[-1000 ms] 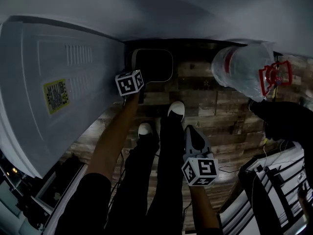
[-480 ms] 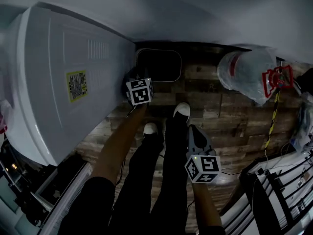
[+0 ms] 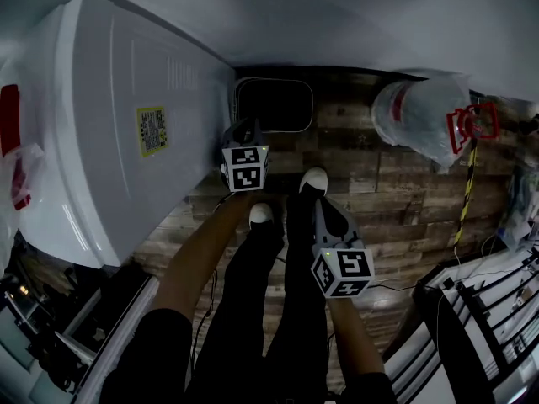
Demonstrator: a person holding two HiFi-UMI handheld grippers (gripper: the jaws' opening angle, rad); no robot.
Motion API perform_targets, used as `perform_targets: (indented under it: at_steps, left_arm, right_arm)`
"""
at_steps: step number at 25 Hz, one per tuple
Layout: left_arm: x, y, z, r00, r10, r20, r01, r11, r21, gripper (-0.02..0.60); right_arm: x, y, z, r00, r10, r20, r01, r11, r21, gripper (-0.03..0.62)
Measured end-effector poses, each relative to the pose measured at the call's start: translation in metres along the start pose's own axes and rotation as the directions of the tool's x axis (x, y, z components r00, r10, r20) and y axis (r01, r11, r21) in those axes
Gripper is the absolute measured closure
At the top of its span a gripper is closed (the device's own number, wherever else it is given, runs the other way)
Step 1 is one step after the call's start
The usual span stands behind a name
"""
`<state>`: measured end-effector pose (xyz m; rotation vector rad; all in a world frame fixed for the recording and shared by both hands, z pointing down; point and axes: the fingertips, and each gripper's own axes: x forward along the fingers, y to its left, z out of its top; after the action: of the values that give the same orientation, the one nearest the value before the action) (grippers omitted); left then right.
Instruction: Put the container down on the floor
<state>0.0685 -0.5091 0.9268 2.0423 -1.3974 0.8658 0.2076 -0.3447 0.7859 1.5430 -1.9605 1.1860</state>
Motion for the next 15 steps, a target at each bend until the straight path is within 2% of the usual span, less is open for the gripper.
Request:
perform_targets:
  at_steps: [4, 8, 11, 15]
  left_arm:
    - [-0.032, -0.015, 0.014, 0.997, -0.077, 0.031, 0.075, 0.995, 0.060, 0.568]
    - [-0.071, -0.035, 0.044, 0.984, -0.155, 0.083, 0.150, 0.987, 0.064, 0.568]
    - [-0.103, -0.054, 0.066, 0.977, -0.181, 0.113, 0.174, 0.982, 0.067, 0.568]
    - [-0.144, -0.070, 0.085, 0.974, -0.178, 0.139, 0.172, 0.984, 0.051, 0.568]
  right_arm:
    - [-0.001, 0.021, 0.020, 0.999, 0.022, 0.038, -0.021, 0.999, -0.029, 0.585]
    - [-0.011, 0.033, 0.046, 0.996, 0.025, 0.091, -0.019, 0.998, -0.063, 0.585]
    - [-0.026, 0.039, 0.067, 0.993, 0.007, 0.121, 0.004, 0.996, -0.092, 0.585]
    - [-0.047, 0.052, 0.085, 0.988, 0.007, 0.151, 0.006, 0.996, -0.085, 0.586]
